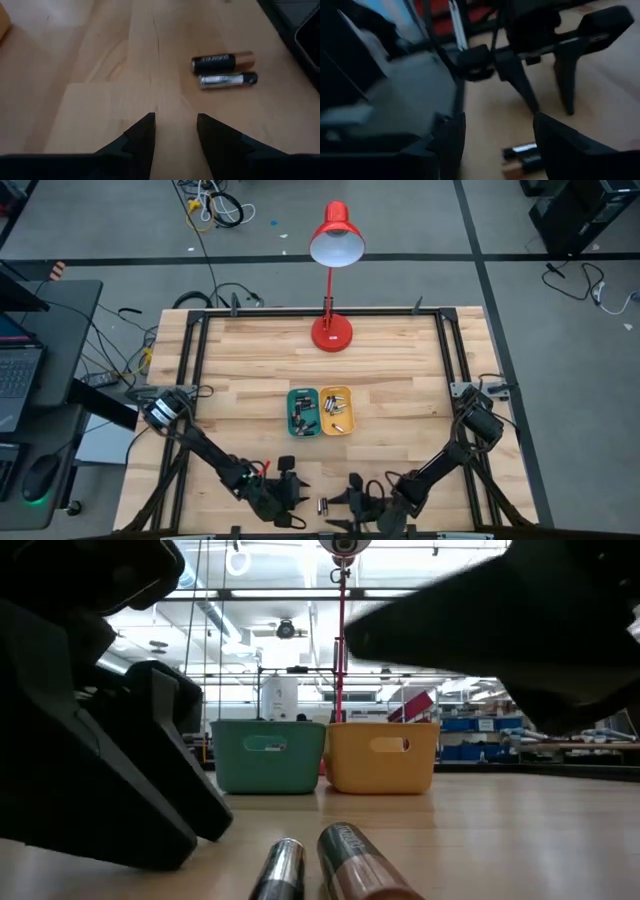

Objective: Sort batteries
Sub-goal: Put the black battery into the blue bin

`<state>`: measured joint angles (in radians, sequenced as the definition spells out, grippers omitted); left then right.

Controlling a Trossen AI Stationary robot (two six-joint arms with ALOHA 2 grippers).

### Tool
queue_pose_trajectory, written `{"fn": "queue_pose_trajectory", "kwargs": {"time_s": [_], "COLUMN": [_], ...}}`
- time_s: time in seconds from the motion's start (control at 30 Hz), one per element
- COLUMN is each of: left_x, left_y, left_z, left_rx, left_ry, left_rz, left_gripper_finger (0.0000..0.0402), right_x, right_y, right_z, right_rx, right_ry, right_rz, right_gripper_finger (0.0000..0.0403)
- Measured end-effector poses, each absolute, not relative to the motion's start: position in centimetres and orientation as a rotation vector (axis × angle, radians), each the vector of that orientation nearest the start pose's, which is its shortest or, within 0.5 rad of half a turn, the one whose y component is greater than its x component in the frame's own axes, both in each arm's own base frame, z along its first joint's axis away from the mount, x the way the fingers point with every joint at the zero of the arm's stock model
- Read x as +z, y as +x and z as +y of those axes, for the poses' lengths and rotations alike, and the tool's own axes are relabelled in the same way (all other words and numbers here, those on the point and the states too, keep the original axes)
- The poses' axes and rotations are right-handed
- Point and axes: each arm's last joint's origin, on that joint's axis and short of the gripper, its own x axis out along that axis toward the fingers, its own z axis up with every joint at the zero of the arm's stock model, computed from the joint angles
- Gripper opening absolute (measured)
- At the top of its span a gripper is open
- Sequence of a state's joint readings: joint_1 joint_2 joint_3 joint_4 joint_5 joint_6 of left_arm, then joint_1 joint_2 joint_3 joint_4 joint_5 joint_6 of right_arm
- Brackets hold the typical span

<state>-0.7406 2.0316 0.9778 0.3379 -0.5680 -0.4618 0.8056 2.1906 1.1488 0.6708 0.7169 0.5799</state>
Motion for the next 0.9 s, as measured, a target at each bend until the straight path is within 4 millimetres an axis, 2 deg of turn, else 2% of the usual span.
{"fn": "queue_pose_trajectory", "kwargs": {"time_s": [0.17,0.37,0.67,0.9], "left_x": [8.8,8.9,8.8,8.8], "left_y": [29.3,29.4,29.5,29.6], "left_z": [-24.7,-24.7,-24.6,-24.6], "left_rx": [-0.021,-0.046,-0.048,-0.048], "left_ry": [-0.029,0.027,0.033,0.031], "left_rz": [0.565,0.559,0.562,0.562], "left_gripper_finger": [0.0163,0.0163,0.0163,0.0163], "right_x": [10.3,10.5,10.2,9.7], "right_y": [31.5,32.2,32.2,32.8], "right_z": [30.3,29.9,29.7,28.8], "right_rx": [-0.080,-0.129,-0.087,0.010], "right_ry": [0.163,0.060,-0.002,-0.066], "right_rz": [0.409,0.466,0.524,0.626], "right_gripper_finger": [0.0228,0.0276,0.0363,0.0387]}}
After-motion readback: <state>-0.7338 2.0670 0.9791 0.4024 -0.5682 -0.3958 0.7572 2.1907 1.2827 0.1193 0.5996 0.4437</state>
